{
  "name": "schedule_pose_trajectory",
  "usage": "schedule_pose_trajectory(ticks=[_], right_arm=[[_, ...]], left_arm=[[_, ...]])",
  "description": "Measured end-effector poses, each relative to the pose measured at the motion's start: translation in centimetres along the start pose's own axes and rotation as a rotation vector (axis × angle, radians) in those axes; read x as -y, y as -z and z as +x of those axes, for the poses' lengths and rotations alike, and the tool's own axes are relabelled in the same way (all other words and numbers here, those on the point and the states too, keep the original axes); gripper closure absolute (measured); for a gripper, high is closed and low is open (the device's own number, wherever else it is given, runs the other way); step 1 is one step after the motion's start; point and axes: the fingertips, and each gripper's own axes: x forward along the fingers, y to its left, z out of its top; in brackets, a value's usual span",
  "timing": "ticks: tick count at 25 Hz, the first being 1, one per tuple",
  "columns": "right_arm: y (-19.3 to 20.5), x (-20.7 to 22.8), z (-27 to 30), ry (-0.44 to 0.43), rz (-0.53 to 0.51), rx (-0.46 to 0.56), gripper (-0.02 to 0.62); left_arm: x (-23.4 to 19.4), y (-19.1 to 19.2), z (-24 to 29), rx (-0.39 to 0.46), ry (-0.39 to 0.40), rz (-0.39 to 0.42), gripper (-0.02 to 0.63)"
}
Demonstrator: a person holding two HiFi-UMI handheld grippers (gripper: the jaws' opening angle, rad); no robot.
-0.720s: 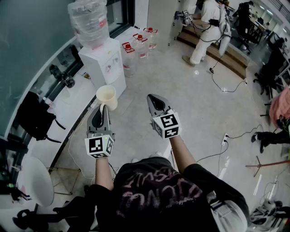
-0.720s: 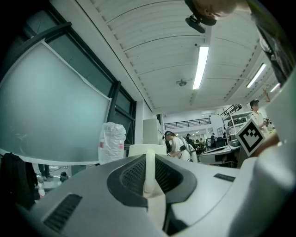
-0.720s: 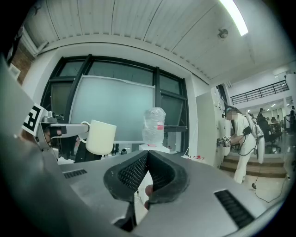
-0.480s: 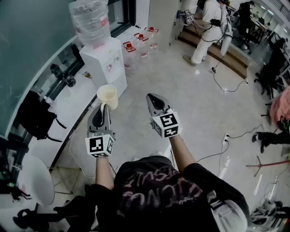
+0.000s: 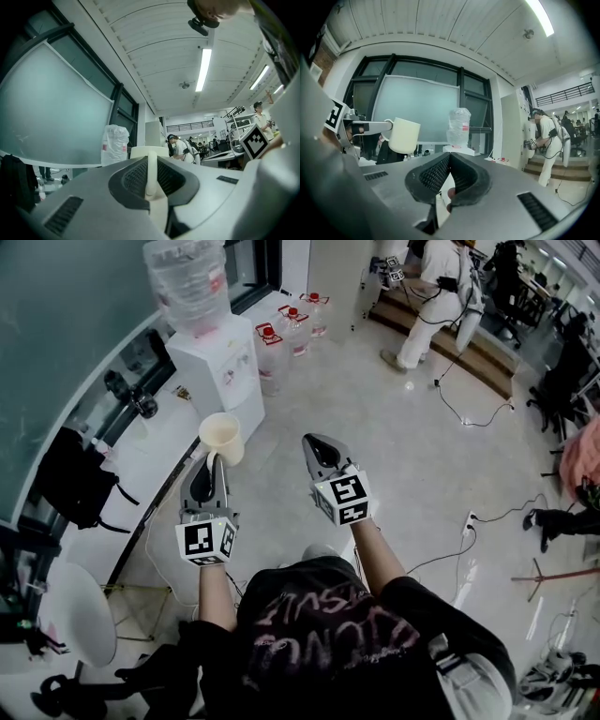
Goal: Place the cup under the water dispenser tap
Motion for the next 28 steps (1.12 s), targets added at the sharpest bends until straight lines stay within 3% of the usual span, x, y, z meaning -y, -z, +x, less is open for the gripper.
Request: schedule_pose_trajectory(ticks=[14, 28], right_arm=[[1.4, 2.7, 4.6, 0.01, 0.012, -0.02, 0.58], [3.2, 10.2, 14.7, -0.013, 0.059, -0.074, 0.58]], left_arm=[[-1.4, 2.9, 4.6, -0.038, 0.019, -0.014, 0.56], [-4.2, 6.5, 15.6, -0.093, 0.0, -0.041, 0.56]])
